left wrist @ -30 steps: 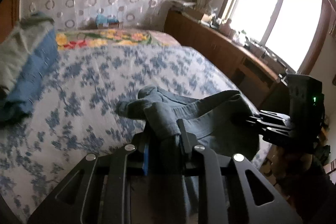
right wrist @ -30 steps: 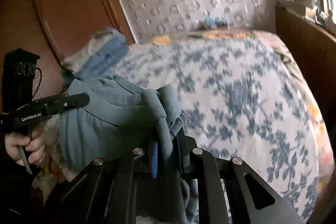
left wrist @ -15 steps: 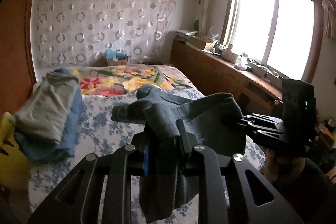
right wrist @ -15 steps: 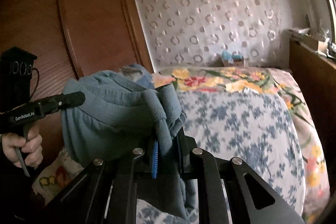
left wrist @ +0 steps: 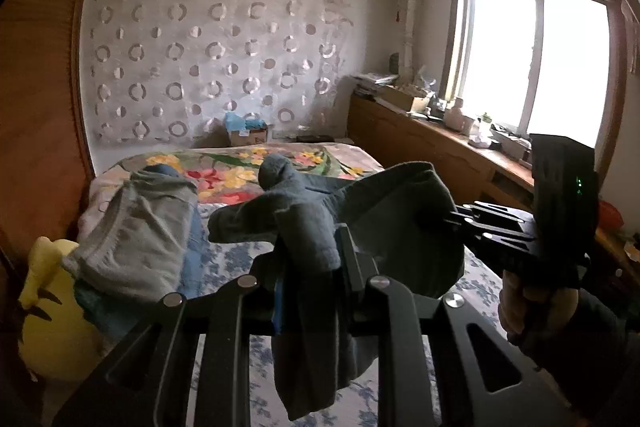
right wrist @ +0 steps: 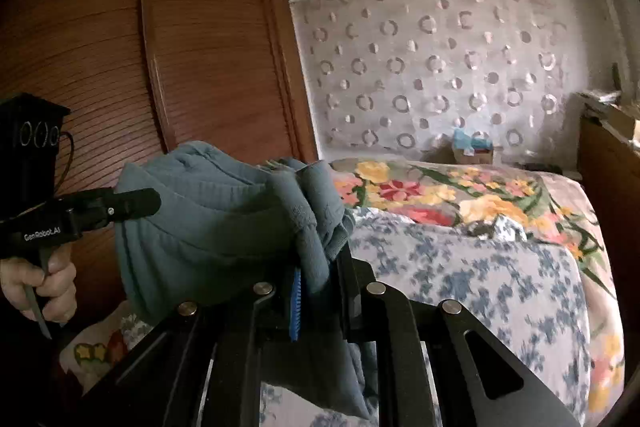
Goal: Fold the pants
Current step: 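Lift the folded pants off the bed with both grippers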
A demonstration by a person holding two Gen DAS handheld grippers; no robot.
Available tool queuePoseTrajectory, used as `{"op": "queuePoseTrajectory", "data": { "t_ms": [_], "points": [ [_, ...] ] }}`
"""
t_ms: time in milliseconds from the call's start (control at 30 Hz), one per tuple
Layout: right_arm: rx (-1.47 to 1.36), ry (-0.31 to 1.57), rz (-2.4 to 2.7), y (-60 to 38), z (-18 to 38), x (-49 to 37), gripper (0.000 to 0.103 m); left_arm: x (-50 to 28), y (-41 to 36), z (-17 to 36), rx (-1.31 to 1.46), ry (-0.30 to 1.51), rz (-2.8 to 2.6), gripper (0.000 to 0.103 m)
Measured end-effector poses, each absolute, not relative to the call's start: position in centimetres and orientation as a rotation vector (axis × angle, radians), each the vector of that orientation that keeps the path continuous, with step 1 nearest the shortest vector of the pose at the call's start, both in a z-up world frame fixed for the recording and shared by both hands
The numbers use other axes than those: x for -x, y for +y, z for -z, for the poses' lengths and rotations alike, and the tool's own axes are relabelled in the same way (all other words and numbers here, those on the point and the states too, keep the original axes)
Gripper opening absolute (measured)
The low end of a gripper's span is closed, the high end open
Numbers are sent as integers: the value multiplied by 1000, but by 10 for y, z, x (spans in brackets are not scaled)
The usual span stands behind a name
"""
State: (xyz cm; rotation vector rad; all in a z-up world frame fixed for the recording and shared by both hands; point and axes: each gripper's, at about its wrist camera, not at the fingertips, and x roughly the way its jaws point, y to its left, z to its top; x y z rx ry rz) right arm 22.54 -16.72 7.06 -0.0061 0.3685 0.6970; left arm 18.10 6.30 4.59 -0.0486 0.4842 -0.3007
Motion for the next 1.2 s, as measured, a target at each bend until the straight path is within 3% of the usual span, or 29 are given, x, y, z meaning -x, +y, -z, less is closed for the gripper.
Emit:
{"op": "queuePoseTrajectory", "data": {
  "t_ms": [800,1200],
  "points": [
    [81,341,-801,-110,-53,-365,14,-246,116,-30,53,499,187,22],
    [161,273,-925,-70,-71,-431,14,-248,136,-38,81,448,109,22]
  ]
}}
